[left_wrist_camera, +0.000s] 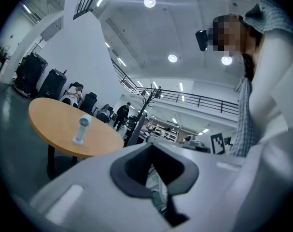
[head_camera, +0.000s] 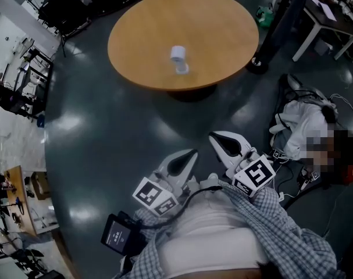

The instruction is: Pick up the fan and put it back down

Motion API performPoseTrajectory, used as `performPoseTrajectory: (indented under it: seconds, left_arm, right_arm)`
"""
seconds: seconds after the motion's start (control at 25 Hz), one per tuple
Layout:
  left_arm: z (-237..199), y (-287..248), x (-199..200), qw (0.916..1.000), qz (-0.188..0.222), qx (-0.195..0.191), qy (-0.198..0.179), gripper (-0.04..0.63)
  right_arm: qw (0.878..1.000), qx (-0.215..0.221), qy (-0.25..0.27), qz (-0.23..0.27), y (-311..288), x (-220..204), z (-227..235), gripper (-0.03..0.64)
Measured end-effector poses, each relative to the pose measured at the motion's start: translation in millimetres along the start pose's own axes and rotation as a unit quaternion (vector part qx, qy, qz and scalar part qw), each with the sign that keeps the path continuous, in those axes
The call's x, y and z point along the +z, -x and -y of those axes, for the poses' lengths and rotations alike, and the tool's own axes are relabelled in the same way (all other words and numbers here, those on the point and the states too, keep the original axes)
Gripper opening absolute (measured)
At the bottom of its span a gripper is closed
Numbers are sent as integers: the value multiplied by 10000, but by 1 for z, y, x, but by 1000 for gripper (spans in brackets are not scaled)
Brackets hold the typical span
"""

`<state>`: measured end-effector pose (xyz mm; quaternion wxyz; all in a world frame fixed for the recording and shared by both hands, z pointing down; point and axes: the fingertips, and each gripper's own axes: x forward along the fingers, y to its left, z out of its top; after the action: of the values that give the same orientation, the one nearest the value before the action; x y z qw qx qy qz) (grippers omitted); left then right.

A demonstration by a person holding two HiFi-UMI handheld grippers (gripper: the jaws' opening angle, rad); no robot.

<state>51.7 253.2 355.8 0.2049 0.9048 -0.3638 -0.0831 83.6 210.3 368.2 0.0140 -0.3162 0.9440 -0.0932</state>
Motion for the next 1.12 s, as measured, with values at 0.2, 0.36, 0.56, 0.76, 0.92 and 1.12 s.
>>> performPoseTrajectory:
  seconds: [0.2,0.36,0.56,0.76,0.92,1.12]
  left_arm:
    - [7,-3,-10,9998,73,182,57,-2]
    - [11,-9,-11,9996,122,251,-67,-2]
    - [7,-13,-9,9993,222,306,-60,-2]
    - [-10,-28,-3,9994,207,271,-82,-2]
    - [-38,-42,7,9995,187,232,-80,-2]
    - [-90,-61,29,9999,91,92,-88,-2]
  right_arm:
    - [9999,-36,-91,50,16,-4,11,3]
    - [10000,8,-41,34,25,-5,20,3]
    - [10000,84,27,43,22,-2,23,3]
    - [10000,46,-12,34,9,-4,37,2]
    - [9999,-91,107,17,-11,-2,57,3]
    - [9993,53,374,20,-61,6,80,3]
